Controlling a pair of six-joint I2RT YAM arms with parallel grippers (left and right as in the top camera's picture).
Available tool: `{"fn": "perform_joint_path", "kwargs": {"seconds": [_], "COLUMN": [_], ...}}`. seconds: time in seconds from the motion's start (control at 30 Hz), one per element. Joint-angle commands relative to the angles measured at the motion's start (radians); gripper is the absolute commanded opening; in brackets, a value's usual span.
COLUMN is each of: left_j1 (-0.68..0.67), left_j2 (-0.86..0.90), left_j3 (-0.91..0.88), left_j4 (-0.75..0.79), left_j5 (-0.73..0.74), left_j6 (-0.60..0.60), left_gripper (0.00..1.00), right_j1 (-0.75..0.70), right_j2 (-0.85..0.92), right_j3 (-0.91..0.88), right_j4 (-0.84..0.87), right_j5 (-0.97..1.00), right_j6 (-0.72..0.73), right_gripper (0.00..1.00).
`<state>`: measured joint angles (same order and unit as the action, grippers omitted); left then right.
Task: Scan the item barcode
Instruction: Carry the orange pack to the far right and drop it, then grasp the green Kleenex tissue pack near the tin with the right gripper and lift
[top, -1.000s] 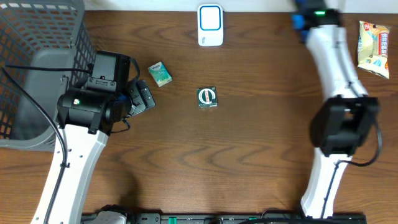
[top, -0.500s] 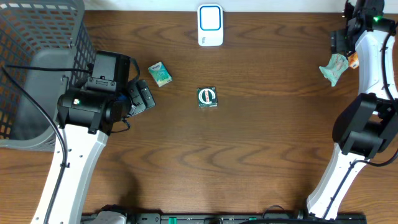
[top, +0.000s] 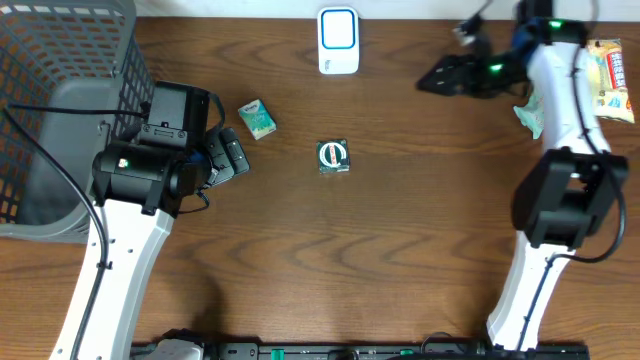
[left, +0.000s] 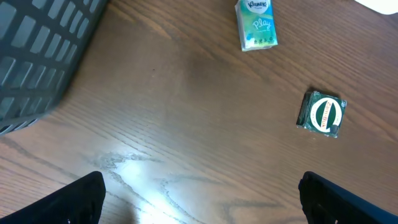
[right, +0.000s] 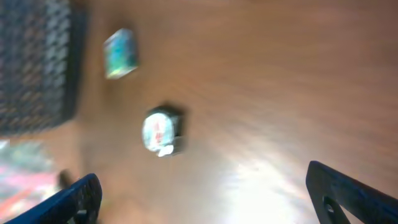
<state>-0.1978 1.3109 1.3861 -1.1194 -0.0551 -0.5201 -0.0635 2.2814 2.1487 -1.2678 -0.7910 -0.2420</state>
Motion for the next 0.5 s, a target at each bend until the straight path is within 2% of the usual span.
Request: {"fn": "perform_joint_path", "kwargs": {"seconds": [0.0,0.1,0.27,0.33,0.47], "left_j1": [0.004,0.004,0.004,0.004,0.004], "left_j2": [-0.003,-0.003,-0.003,-0.003,-0.003], "left_j3": [0.003,0.003,0.003,0.003,0.003], "left_j4": [-0.003,-0.003,-0.003,-0.003,-0.003], "left_j5": [-0.010,-0.010,-0.010,-0.010,-0.010], "left_j6": [-0.001,-0.001,-0.001,-0.001,-0.001], "left_gripper": [0.98,0.98,0.98,0.97,0.97], "right_j1": [0.101,0.185,0.350,0.394,0.480], "right_j2": [-0.003,-0.003,-0.003,-0.003,-0.003], "right_j3": [-0.004,-0.004,-0.004,-0.004,-0.004], "right_j4": [-0.023,-0.001,0.160,0.199,0.380], "right_j5": [-0.074,0.008,0.274,0.290,0.327], "right_j6": [0.002,0.010,0.179,0.187,0.186], "right_gripper": [0.99,0.99,0.99,0.99,0.99]}}
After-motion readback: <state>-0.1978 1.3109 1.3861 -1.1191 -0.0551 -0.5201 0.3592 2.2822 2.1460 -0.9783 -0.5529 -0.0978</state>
